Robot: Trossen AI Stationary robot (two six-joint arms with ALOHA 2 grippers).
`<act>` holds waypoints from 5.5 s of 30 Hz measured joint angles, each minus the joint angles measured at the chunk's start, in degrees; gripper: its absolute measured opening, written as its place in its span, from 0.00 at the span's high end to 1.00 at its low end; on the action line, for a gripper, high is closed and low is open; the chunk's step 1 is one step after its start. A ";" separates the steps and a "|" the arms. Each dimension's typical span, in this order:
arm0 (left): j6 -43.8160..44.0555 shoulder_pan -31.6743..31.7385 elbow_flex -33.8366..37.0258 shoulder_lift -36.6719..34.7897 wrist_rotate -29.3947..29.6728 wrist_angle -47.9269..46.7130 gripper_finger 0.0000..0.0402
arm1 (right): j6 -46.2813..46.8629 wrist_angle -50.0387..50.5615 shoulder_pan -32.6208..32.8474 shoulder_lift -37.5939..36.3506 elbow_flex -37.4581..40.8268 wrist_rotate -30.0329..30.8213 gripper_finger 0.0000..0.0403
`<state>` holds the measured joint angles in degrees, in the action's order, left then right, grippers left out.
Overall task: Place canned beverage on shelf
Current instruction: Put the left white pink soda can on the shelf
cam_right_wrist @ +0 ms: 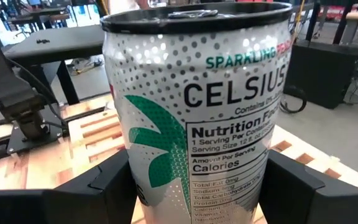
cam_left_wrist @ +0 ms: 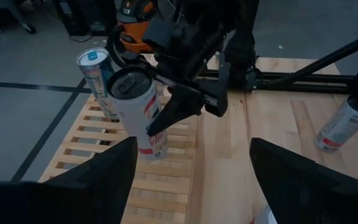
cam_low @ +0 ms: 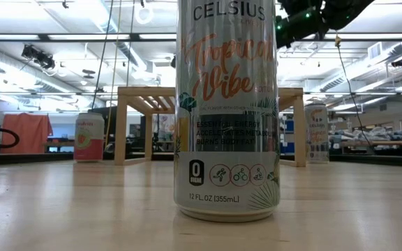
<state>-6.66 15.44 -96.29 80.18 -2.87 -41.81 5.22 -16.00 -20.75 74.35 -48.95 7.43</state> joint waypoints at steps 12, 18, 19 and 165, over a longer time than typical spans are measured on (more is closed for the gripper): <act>0.02 0.00 0.00 0.00 0.00 0.03 0.22 | -2.43 -0.65 -1.28 0.20 1.07 0.29 0.29; 0.01 0.01 0.01 0.00 0.00 0.03 0.22 | -2.45 -0.69 -2.39 0.19 1.07 -0.41 0.25; 0.02 0.02 0.02 0.00 0.00 0.03 0.22 | -2.45 -0.69 -2.55 0.19 1.07 -0.85 0.25; 1.50 0.02 0.02 0.00 0.02 1.06 0.22 | 1.04 9.54 4.63 -1.50 3.65 0.03 0.99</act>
<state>-5.15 15.46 -96.27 80.18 -2.85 -40.75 6.26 -6.46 -16.12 72.84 -45.30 7.46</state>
